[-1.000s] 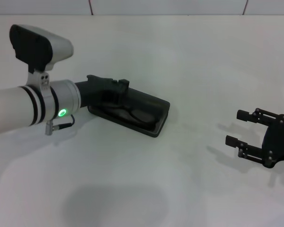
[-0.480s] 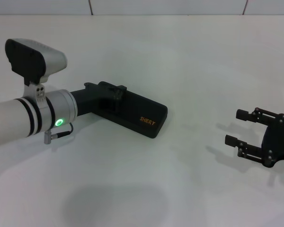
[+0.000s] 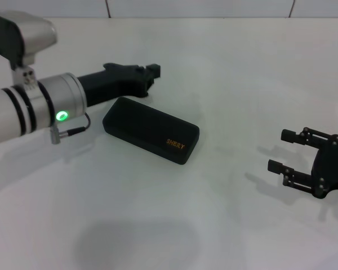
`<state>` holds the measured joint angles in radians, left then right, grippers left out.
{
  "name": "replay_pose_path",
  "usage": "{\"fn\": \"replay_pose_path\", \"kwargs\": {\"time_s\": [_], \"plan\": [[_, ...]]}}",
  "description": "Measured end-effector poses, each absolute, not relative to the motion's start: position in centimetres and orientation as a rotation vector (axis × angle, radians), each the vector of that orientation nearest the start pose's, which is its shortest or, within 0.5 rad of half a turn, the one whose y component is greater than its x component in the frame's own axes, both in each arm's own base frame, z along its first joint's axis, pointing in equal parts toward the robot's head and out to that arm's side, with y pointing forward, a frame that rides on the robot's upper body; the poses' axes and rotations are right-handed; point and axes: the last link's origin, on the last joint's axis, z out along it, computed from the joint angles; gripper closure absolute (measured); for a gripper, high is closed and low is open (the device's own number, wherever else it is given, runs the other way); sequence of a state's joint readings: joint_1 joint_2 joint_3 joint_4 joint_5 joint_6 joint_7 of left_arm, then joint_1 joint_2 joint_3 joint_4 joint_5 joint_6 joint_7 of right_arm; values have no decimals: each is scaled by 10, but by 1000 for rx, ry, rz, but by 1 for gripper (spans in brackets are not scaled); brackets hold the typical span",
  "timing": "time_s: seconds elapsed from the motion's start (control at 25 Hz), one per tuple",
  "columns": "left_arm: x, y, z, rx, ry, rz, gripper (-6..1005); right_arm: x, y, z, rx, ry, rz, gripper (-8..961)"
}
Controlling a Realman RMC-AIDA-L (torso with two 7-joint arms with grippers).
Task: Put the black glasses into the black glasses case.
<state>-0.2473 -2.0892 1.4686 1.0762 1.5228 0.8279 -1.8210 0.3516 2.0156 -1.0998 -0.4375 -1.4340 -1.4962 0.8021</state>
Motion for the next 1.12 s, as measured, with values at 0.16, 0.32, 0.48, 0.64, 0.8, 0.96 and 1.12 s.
{"fn": "replay_pose_path", "kwargs": {"time_s": [0.16, 0.32, 0.48, 0.64, 0.8, 0.96, 1.12], "plan": [[-234, 350, -11, -2306, -929, -713, 1000, 291, 283, -20, -2572, 214, 840, 294], [-244, 346, 7, -2324, -940, -788, 999, 290, 283, -16, -2559, 211, 858, 294], [-249, 334, 23, -2424, -845, -914, 970, 289, 282, -15, -2559, 205, 875, 294], [-256, 319, 33, -2492, -676, -961, 912, 288, 281, -15, -2562, 199, 891, 294], [-266, 306, 37, -2504, -560, -929, 855, 285, 276, -13, -2567, 188, 933, 294], [-277, 292, 42, -2497, -480, -920, 737, 282, 270, -11, -2572, 177, 984, 294], [-285, 275, 42, -2513, -419, -906, 502, 280, 261, -8, -2588, 160, 1048, 294]]}}
